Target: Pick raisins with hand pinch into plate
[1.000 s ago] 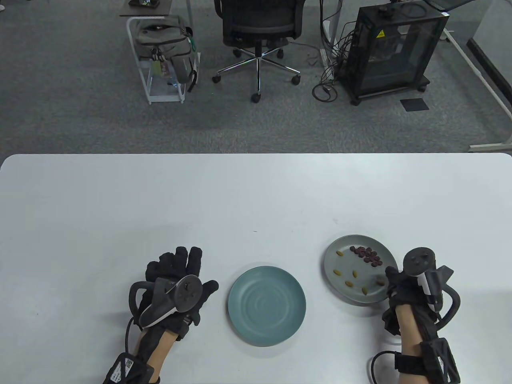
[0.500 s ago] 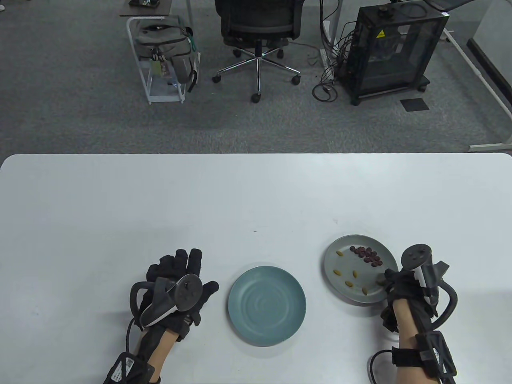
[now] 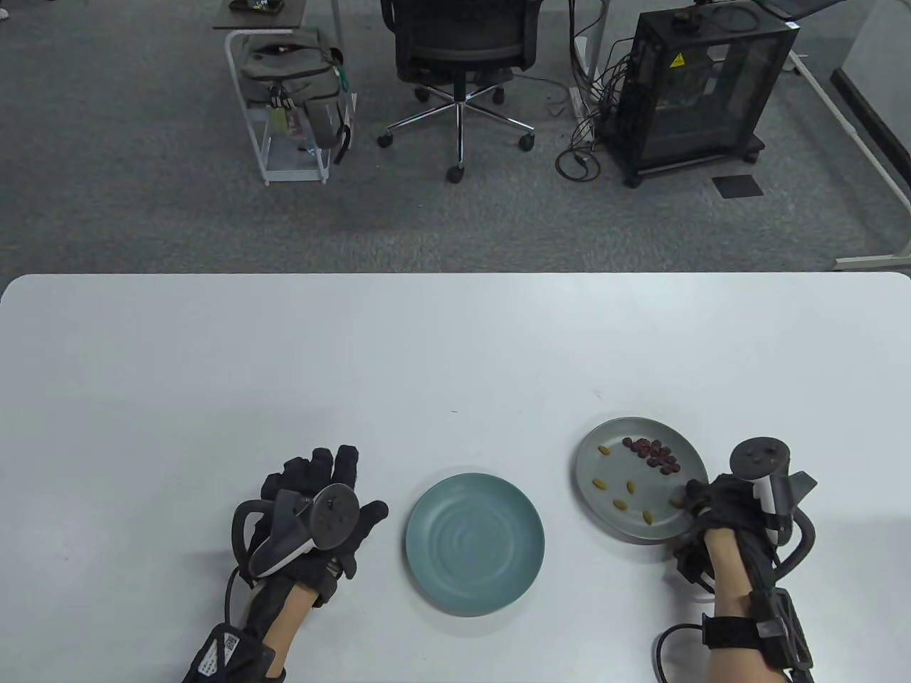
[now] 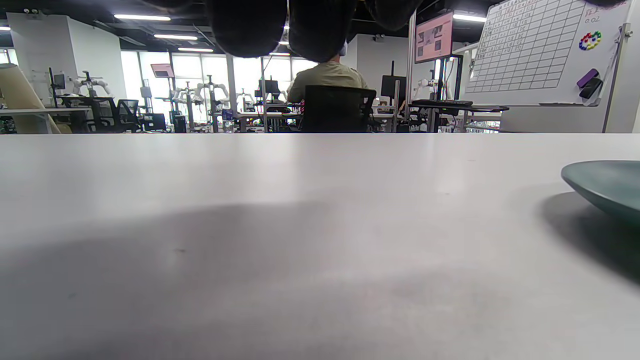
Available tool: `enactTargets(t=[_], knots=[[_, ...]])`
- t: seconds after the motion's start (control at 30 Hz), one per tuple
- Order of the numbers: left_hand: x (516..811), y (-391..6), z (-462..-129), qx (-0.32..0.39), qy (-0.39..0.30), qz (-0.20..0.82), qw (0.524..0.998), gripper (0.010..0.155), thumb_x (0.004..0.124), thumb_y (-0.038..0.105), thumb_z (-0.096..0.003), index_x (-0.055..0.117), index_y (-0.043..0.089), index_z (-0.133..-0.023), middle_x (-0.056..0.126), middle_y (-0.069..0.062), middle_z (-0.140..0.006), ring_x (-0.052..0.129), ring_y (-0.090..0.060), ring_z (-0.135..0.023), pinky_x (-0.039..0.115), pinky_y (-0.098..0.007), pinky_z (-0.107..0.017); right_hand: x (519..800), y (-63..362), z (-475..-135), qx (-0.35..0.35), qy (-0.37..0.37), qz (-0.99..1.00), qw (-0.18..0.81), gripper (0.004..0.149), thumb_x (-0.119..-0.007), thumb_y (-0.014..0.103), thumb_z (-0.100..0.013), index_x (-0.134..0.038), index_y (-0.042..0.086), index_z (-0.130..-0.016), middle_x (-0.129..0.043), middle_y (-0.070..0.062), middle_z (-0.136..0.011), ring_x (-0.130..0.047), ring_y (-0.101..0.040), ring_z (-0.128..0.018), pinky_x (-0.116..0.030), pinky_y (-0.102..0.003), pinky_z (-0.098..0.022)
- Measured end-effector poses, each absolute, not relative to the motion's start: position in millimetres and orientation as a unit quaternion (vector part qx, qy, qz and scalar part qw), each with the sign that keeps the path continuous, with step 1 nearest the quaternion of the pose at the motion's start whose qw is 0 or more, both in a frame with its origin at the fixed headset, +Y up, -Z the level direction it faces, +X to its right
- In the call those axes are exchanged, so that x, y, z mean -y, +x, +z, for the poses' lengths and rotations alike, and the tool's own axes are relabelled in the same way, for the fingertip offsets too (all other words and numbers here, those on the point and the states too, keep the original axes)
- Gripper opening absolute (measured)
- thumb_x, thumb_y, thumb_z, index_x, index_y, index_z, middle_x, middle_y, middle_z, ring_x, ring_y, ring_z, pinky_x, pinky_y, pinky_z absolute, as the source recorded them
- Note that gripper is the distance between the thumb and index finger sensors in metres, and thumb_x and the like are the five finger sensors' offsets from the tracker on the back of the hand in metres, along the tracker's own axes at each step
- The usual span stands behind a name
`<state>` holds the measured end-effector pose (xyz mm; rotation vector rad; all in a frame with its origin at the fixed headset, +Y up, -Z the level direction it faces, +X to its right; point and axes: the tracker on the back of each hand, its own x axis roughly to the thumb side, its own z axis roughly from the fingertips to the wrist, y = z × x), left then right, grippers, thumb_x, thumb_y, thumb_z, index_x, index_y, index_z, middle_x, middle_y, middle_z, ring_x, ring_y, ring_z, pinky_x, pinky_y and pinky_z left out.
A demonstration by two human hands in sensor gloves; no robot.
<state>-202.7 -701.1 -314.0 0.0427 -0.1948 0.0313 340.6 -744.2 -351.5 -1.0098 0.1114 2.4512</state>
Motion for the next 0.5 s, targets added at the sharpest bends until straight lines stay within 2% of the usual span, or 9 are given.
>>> enactTargets(t=[0.5], knots=[[699.8, -203.2, -314.4, 0.1, 0.015, 0.035, 0.994, 0.086, 0.052, 0.076, -0.0449, 0.04, 0.022, -0.111, 0.056, -0.018, -0.114, 0.06, -0.055, -0.098, 0.05, -0.069, -0.066, 750.3, 350.6, -346.9, -0.058, -0.34, 0.855, 0.386, 0.046, -0.089, 0.037, -0.043, -0.09, 0.004, -0.074, -0.109, -0.007, -0.048, -0.104, -0.006, -0.005, -0.091, -0.026, -0.002]])
